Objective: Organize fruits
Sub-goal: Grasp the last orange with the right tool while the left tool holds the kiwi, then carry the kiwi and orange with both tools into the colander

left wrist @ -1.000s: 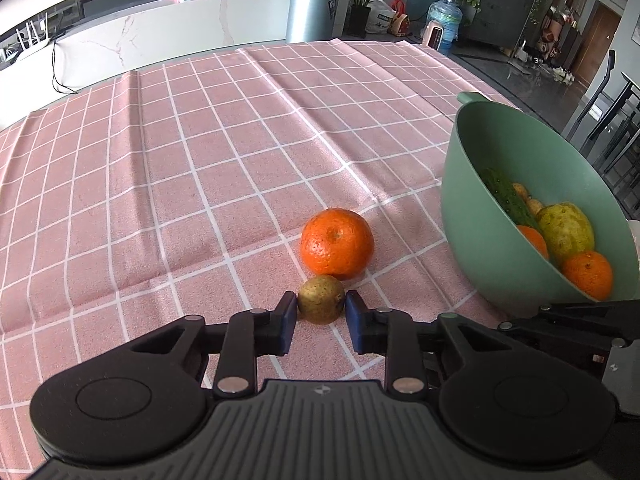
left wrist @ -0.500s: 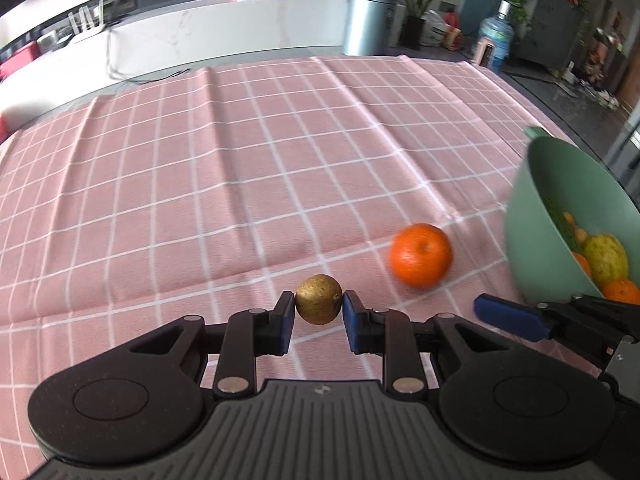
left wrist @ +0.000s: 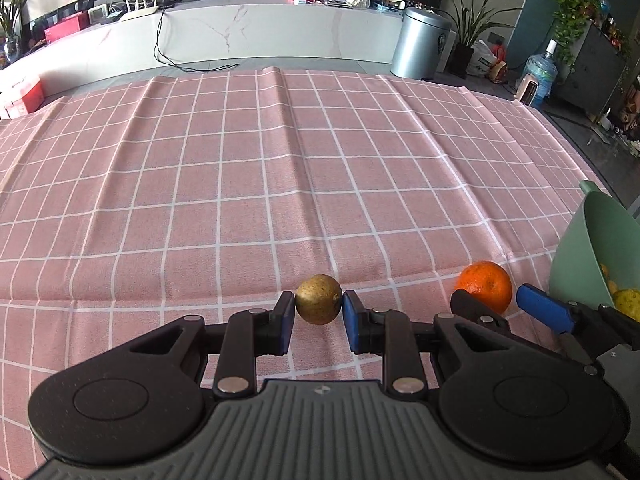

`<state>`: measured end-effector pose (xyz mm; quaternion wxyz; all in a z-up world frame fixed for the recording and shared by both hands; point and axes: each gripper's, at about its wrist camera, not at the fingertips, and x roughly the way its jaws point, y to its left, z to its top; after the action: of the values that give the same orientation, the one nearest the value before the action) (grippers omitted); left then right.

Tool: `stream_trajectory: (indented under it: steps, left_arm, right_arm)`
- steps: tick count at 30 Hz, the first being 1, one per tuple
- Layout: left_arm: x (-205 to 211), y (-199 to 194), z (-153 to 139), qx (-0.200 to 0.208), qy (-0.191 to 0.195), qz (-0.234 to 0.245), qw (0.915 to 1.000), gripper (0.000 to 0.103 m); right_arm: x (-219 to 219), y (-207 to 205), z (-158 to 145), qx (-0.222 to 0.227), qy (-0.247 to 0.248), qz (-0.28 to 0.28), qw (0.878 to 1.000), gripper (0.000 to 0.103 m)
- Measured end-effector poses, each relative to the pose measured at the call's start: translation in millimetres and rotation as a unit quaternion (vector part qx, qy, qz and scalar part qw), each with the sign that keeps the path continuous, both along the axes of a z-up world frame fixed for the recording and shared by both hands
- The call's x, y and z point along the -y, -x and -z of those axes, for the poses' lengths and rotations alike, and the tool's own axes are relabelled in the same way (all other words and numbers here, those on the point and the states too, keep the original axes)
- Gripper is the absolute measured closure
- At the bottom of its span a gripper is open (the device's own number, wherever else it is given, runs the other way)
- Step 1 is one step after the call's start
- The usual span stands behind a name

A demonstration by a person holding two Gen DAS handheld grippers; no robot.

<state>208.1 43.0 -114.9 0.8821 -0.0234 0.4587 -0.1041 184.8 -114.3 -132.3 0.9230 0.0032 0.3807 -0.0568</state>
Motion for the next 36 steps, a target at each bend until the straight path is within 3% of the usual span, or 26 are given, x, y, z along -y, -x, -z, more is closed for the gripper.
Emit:
stream_trajectory:
  steps: [10, 13, 19, 36]
  left_arm:
    - [-3.8, -1.2, 3.0, -0.005, 0.006, 0.001, 1.0, 0.074]
    - [-1.8, 0.7, 3.1, -0.005, 0.003, 0.006, 1.0, 0.074]
    - [0.8, 7.4, 0.1, -0.001, -0.01, 0.015, 0.9998, 0.074]
    - [23.3, 48.0, -29.3, 0.003, -0.058, 0.052, 0.997, 0.074]
  right_arm:
    - [-0.6, -11.8, 7.7, -0.015, 0.005, 0.01, 1.0, 0.054]
    - [0.4, -12.7, 8.3, -0.019, 0.003, 0.007, 1.0, 0.062]
    - [5.4, -11.6, 4.9, -0.023, -0.017, -0.003, 1.0, 0.063]
    - [30.0, 45.9, -45.1, -0.023, -0.069, -0.089, 0.993, 0.064]
